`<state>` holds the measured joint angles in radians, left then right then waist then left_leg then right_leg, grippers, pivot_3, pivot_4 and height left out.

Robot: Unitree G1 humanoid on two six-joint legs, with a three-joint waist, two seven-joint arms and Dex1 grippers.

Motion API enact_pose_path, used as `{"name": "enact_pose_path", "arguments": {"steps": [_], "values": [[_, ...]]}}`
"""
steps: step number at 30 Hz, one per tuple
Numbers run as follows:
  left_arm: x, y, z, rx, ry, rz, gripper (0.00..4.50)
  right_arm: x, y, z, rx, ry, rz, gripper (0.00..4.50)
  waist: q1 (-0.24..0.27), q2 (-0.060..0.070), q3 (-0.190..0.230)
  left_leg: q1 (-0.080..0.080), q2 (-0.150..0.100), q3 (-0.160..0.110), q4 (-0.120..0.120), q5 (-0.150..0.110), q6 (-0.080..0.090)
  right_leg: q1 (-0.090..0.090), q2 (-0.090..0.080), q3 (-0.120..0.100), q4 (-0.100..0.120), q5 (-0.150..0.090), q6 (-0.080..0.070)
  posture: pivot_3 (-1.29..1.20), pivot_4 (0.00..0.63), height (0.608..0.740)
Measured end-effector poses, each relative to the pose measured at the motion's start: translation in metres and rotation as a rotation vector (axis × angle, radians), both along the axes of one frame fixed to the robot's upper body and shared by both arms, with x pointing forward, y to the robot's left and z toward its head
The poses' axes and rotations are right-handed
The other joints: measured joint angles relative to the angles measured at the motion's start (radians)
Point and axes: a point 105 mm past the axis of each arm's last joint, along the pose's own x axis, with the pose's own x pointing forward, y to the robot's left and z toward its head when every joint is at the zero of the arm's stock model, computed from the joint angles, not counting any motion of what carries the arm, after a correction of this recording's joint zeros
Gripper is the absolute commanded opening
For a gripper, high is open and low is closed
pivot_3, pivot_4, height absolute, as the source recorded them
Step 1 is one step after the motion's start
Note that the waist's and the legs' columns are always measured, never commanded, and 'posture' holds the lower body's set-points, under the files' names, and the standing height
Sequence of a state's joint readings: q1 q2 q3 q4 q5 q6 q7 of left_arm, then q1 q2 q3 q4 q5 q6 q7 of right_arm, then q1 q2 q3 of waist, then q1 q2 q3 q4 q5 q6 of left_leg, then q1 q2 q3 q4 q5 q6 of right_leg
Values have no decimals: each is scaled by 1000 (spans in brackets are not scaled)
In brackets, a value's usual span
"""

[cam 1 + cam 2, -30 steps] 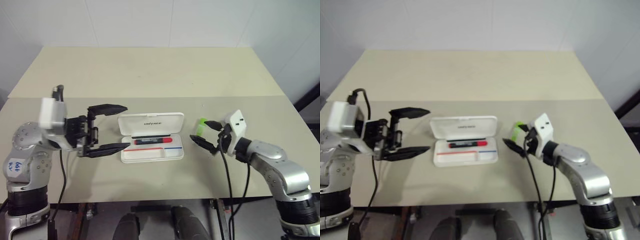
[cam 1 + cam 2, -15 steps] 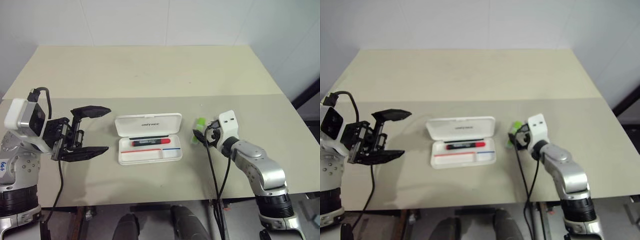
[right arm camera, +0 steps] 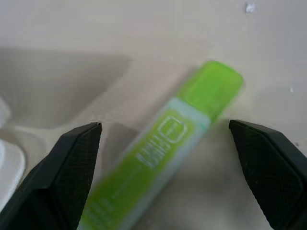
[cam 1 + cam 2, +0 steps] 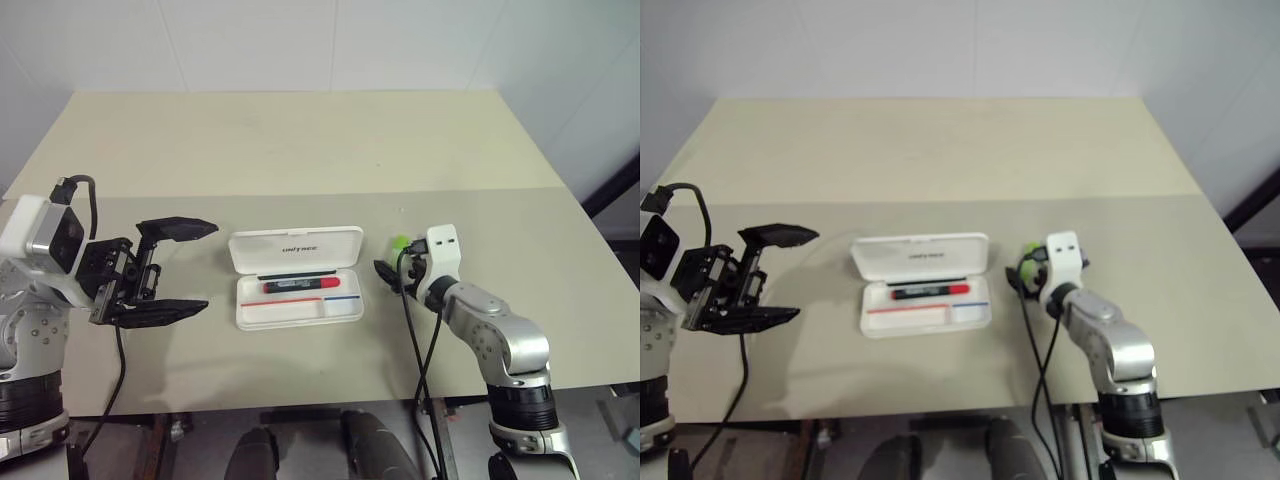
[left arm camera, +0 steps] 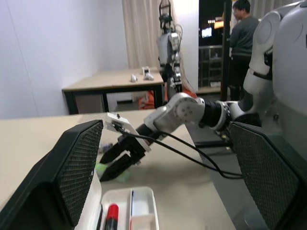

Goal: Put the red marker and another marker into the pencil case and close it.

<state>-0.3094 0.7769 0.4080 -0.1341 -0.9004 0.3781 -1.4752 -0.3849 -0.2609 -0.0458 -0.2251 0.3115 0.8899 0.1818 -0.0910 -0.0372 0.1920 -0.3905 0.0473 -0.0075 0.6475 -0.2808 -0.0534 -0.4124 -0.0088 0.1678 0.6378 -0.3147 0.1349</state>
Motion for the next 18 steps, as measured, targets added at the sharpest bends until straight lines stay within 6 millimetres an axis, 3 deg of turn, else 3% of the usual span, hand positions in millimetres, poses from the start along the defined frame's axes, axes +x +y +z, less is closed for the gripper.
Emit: {"name": "enact_pose_path", "arguments": {"steps": [5, 6, 8, 16, 18], "values": [[2, 7, -4, 9, 12, 26, 4454, 4, -2, -2, -39, 12, -25, 4500, -1, -1, -1, 0, 0, 0, 2, 0, 0, 1, 0, 0, 0, 0, 0, 0, 150, 740], [2, 7, -4, 9, 10, 28, 4484, 5, -1, -2, -52, 15, -28, 4315, -1, -2, -1, 0, 0, 0, 2, 0, 0, 2, -1, 0, 0, 0, 0, 0, 150, 740], [3, 7, -4, 12, 8, 35, 4500, 7, -2, -3, -74, 23, -43, 3843, -1, -2, -1, 1, 0, 0, 2, 0, 0, 2, -1, 0, 0, 1, 0, 0, 150, 740], [4, 7, -5, 16, 2, 53, 4500, 10, -1, 0, -98, 28, -43, 1092, -5, -3, -2, 1, 0, 0, 0, 0, 0, 1, -1, 0, -1, 0, 0, 0, 150, 740], [4, 7, -5, 17, -1, 57, 4500, 10, -2, 0, -102, 26, -38, 1107, -4, -3, -2, 1, 0, 0, 0, 0, 0, 1, -1, 0, -1, 0, 0, 0, 150, 740]]}}
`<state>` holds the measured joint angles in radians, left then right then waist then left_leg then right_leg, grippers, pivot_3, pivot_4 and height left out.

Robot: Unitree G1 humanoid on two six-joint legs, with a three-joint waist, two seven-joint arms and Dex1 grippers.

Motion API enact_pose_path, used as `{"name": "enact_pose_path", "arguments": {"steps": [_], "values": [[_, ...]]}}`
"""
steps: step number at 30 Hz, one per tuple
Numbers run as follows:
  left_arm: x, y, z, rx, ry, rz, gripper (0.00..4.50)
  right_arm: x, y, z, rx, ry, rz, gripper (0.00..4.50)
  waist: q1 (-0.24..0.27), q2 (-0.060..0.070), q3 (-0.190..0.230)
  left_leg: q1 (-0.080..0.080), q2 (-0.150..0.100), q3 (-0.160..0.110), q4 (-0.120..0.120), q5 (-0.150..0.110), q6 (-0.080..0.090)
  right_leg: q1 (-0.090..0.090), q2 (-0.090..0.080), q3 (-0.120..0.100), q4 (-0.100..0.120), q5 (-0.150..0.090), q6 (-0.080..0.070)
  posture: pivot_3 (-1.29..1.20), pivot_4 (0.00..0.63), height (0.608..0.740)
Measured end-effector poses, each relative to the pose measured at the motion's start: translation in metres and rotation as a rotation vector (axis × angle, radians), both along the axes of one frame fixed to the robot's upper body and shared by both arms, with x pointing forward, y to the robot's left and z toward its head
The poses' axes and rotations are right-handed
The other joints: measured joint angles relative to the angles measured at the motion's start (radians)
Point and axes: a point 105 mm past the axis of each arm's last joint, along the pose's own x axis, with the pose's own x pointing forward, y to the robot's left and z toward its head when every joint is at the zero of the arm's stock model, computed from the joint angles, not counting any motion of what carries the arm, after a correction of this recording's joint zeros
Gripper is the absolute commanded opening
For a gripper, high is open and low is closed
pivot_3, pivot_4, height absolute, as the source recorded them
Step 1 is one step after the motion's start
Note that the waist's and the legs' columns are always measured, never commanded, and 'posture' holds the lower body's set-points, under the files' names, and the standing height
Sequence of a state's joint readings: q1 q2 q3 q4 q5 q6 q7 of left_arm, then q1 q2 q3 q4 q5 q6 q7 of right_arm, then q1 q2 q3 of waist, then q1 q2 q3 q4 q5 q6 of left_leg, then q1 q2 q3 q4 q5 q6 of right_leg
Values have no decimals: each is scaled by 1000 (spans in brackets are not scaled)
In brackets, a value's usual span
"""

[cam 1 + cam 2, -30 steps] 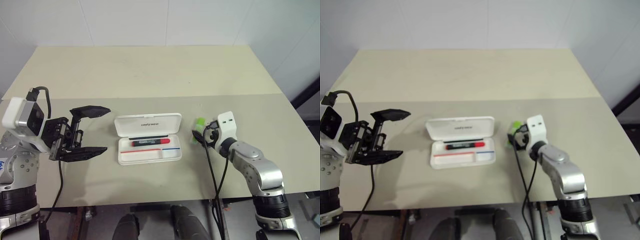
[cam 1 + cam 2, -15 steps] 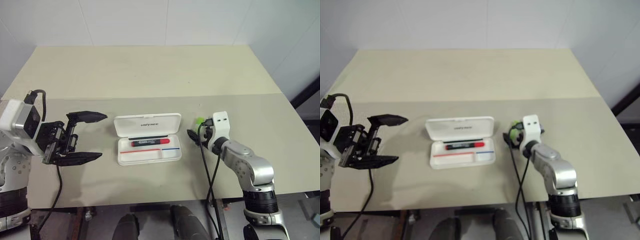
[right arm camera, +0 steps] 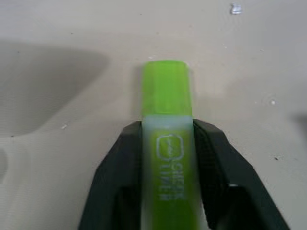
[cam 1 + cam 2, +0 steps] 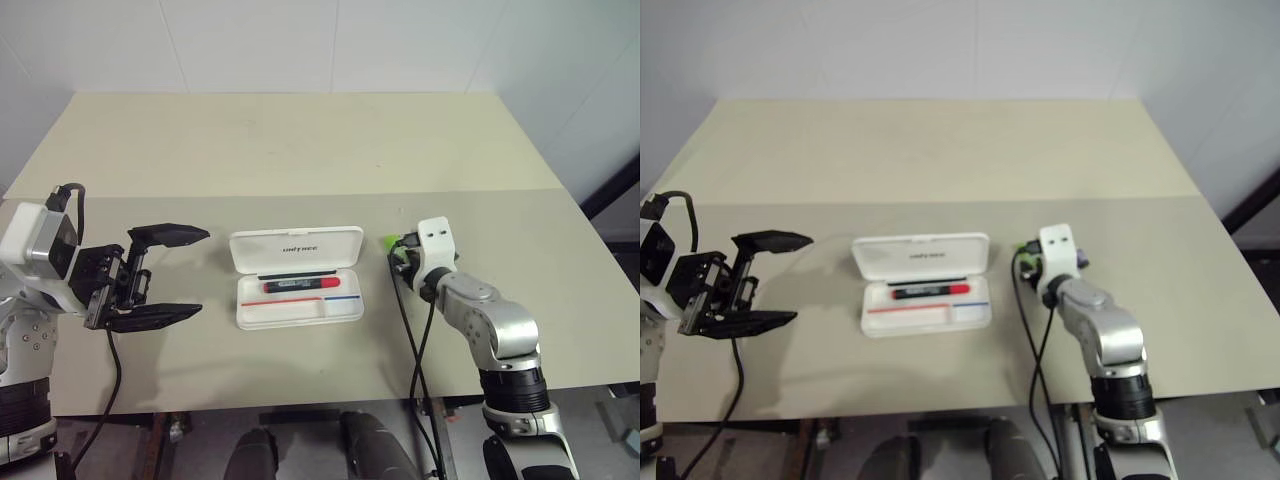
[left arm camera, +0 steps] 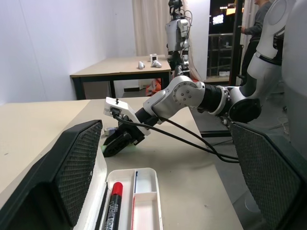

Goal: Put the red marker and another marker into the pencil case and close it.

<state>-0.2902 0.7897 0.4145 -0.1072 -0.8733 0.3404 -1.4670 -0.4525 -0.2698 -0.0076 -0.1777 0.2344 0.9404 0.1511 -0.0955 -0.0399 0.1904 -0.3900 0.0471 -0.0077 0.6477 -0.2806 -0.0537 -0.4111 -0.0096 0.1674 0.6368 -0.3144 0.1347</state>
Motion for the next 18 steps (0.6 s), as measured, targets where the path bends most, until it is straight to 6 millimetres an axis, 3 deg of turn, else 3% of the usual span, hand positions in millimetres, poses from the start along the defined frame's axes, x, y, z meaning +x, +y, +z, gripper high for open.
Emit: {"name": "enact_pose_path", "arguments": {"steps": [9, 18], "values": [[1, 1, 2, 2, -19, 7, 4500, 4, -10, 12, -43, -38, 34, 1107, -2, 1, 1, -1, 0, 0, -1, 0, 0, -2, 0, 0, -1, 0, 0, 0, 150, 740], [7, 1, -1, -14, -5, 15, 4500, 16, 3, 90, -13, -266, 174, 1107, -20, 2, 2, -2, 1, 0, -4, 0, 0, -3, 0, 0, -1, 0, 0, 0, 150, 740]]}}
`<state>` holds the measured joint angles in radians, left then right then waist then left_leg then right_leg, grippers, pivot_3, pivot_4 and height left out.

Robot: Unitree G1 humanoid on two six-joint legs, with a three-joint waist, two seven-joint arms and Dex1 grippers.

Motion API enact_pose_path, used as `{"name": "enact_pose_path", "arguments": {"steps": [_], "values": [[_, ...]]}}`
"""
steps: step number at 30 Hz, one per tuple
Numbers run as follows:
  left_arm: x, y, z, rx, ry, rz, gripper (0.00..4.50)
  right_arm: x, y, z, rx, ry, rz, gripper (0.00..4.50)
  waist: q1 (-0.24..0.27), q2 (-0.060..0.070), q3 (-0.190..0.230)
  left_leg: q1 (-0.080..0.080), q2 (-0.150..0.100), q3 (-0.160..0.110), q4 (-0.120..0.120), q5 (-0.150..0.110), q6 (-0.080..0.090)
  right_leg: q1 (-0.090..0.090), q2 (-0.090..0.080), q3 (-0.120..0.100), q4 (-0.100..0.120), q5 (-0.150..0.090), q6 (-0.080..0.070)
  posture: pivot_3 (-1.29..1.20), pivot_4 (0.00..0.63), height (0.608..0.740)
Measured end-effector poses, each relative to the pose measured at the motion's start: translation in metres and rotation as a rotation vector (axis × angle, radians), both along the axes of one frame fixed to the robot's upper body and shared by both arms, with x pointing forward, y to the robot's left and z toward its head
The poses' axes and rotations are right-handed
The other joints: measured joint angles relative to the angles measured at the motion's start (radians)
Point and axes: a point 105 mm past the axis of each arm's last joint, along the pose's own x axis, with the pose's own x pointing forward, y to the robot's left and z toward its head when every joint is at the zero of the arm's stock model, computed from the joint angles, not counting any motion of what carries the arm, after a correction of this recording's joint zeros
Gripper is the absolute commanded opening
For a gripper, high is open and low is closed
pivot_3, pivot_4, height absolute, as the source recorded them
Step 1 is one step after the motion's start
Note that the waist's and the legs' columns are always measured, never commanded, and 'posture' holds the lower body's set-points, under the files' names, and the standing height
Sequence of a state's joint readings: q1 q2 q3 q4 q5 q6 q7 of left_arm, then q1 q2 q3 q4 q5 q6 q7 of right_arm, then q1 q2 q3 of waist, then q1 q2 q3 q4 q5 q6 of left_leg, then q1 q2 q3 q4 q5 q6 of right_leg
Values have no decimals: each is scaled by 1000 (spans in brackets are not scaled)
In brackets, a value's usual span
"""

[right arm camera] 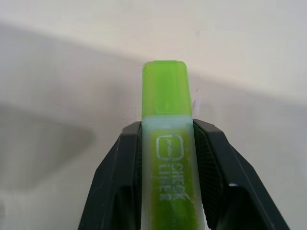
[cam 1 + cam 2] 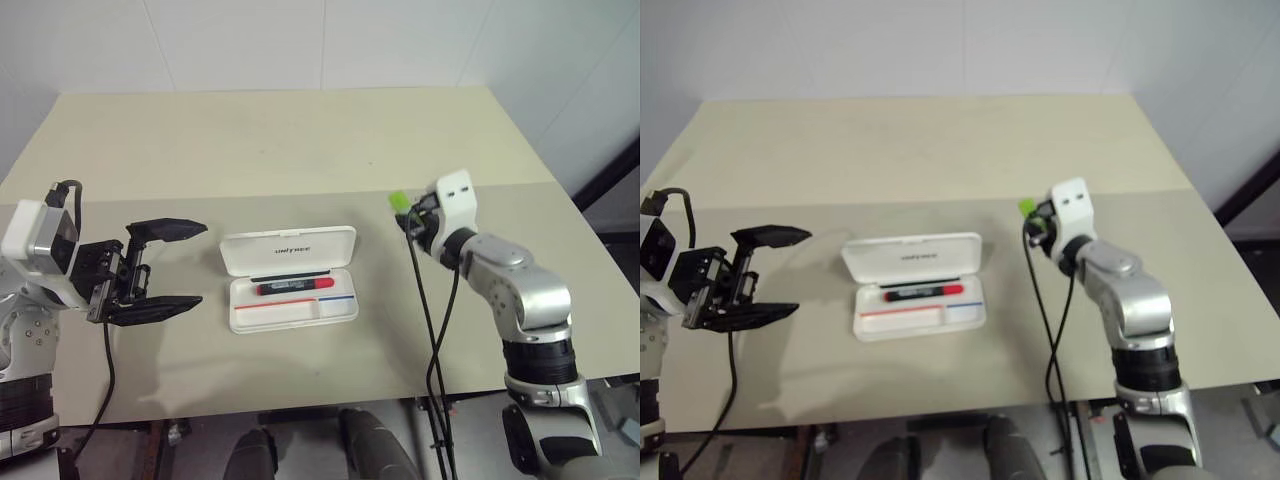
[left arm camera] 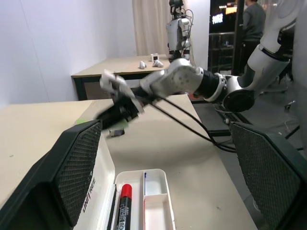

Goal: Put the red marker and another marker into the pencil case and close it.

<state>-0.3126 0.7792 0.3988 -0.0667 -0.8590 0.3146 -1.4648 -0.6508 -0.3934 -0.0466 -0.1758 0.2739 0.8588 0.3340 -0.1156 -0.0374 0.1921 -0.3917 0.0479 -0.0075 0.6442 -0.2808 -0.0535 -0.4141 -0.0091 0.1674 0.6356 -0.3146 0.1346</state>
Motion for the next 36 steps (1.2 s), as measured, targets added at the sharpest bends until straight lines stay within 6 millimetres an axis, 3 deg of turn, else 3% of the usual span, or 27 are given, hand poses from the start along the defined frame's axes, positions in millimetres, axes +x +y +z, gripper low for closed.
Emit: {"name": "enact_pose_path", "arguments": {"steps": [7, 13, 22, 25, 30, 36], "values": [[0, -1, -2, -3, 7, -8, 4500, -19, 30, 56, 20, -150, 238, 1107, 2, 0, 0, -1, 0, -1, 0, 0, 0, 0, -1, -1, 0, 0, 0, 0, 150, 740], [-1, 7, -4, -8, 17, 7, 4500, -56, 56, 92, -8, -176, 506, 1107, 2, 1, 1, -1, 1, -4, 0, 0, 0, 0, -1, -4, 0, -1, -2, 0, 150, 740], [-3, 30, -23, -4, 74, 107, 4500, -101, 87, 50, -109, 104, 839, 1107, 2, 2, 1, -2, 2, -8, -1, 0, 0, 0, -2, -10, 1, -4, -7, 0, 150, 740], [-7, 33, -26, 2, 83, 126, 4500, -107, 93, 37, -138, 161, 892, 1107, 3, 2, 1, -2, 2, -9, -2, 0, 0, 0, -3, -11, 0, -4, -7, 0, 150, 740], [-19, 32, -37, 5, 108, 130, 4500, -113, 109, -2, -228, 222, 951, 1107, 4, 2, 1, -5, 2, -10, -4, 0, 0, -4, -3, -12, 1, -5, -8, 0, 150, 740], [-30, 27, -38, -3, 101, 130, 4500, -116, 128, -19, -345, 147, 1016, 1107, 3, 2, 1, -14, 2, -10, -1, 0, -1, -14, -4, -12, 7, -5, -9, 0, 150, 740]]}}
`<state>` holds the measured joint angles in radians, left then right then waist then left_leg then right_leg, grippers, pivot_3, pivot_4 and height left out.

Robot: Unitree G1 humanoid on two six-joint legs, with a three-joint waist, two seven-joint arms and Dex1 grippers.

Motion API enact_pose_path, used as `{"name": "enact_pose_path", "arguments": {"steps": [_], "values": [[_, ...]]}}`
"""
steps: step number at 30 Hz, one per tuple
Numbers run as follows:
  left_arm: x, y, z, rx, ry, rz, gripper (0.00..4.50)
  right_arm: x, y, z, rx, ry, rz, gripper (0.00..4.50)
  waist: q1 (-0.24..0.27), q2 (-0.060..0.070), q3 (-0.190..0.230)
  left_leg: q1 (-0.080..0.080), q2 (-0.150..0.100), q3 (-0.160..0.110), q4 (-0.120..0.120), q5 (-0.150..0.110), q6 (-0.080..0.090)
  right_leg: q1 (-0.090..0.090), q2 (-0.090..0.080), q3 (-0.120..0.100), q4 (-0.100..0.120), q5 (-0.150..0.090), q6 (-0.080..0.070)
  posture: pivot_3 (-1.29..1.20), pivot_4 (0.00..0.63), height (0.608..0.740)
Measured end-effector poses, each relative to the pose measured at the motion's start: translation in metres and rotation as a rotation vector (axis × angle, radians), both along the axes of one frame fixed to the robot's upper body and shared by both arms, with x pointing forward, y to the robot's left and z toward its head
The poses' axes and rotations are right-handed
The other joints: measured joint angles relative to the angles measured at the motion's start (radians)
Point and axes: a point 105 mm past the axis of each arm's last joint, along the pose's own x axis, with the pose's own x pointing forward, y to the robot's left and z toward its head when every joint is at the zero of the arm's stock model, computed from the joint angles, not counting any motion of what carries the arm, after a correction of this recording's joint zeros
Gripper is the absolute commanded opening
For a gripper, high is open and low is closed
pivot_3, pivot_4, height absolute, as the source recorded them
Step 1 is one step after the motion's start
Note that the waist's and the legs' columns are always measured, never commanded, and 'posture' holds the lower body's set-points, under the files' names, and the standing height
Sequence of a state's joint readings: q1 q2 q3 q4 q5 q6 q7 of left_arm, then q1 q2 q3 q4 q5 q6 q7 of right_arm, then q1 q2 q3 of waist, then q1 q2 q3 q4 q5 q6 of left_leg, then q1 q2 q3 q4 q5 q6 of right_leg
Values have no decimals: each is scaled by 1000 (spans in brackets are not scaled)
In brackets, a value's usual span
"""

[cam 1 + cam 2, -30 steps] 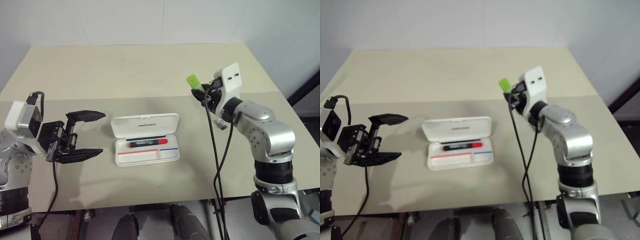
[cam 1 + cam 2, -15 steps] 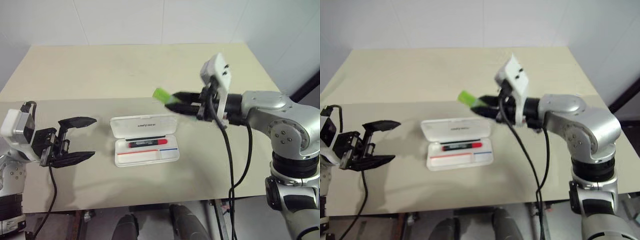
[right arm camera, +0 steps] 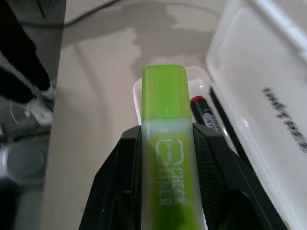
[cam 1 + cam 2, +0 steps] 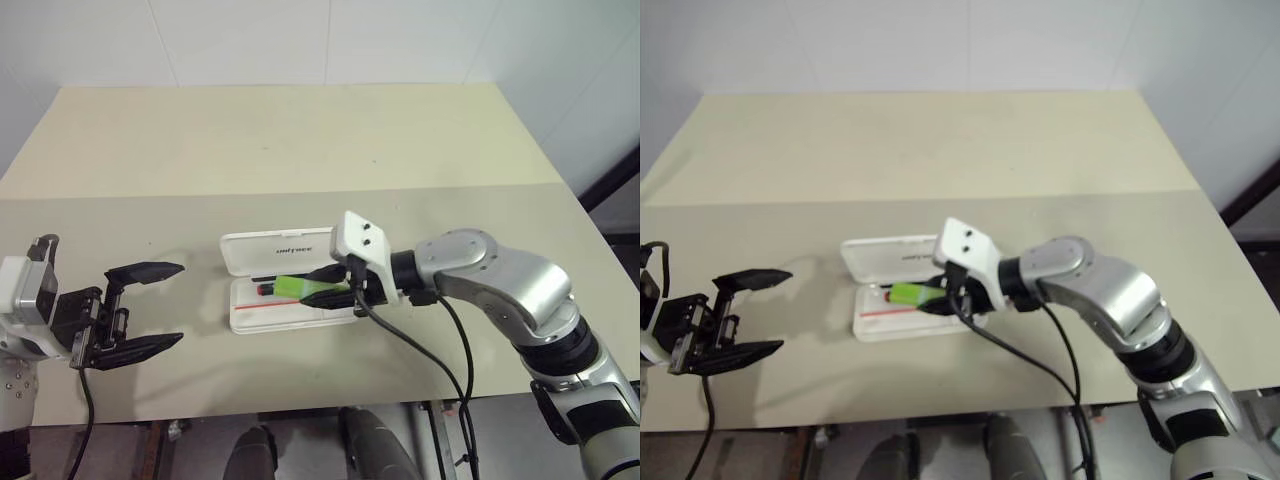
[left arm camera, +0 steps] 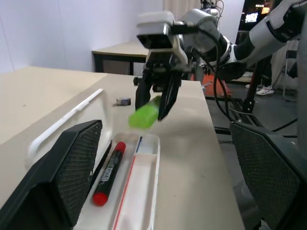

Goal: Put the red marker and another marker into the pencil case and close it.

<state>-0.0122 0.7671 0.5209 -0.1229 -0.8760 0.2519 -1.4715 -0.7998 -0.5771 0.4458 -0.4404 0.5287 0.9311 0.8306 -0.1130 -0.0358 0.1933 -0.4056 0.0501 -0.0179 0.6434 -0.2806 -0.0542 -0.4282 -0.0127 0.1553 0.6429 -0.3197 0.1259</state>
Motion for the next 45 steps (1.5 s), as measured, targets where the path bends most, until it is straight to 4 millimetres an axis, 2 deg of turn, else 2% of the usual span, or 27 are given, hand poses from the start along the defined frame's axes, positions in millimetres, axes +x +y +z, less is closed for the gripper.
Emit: {"name": "enact_pose_path", "arguments": {"steps": [3, 8, 11, 22, 30, 45], "values": [[-5, 1, 0, 6, 1, 9, 4500, 2, 13, -9, -21, -46, 35, 1107, -1, 0, 0, 0, 1, 0, 1, 0, 0, 0, 1, -1, 2, 0, -1, 0, 150, 740], [-10, 7, -1, -2, 9, 36, 4500, 8, 34, -15, -24, -125, 80, 1107, -1, 0, 0, 1, 0, 0, 4, 1, -1, 0, 2, -1, 5, 0, -1, 0, 150, 740], [-13, 9, -2, 0, 14, 38, 4500, 4, 47, -17, -15, -139, 130, 1107, -1, 0, 0, 1, 0, 0, 3, 1, -1, 0, 2, -1, 5, 0, -1, 0, 150, 740], [-16, 24, -6, 19, 29, 92, 4500, 14, 70, -26, -18, -166, 178, 1107, -4, 0, 0, 1, 0, -1, 3, 1, -2, 0, 1, -2, 7, -1, -2, 0, 150, 740], [-17, 25, -7, 27, 30, 99, 4500, 26, 67, -36, -63, -183, 162, 1107, -4, 0, 0, 1, 0, -2, 4, 1, -2, -1, 2, -3, 9, -1, -3, 0, 150, 740], [-17, 25, -7, 33, 15, 101, 4500, 25, 69, -44, -82, -162, 182, 1107, -12, 0, 0, 1, 0, -2, 4, 2, -3, 0, 2, -3, 10, -2, -3, 0, 150, 740]]}}
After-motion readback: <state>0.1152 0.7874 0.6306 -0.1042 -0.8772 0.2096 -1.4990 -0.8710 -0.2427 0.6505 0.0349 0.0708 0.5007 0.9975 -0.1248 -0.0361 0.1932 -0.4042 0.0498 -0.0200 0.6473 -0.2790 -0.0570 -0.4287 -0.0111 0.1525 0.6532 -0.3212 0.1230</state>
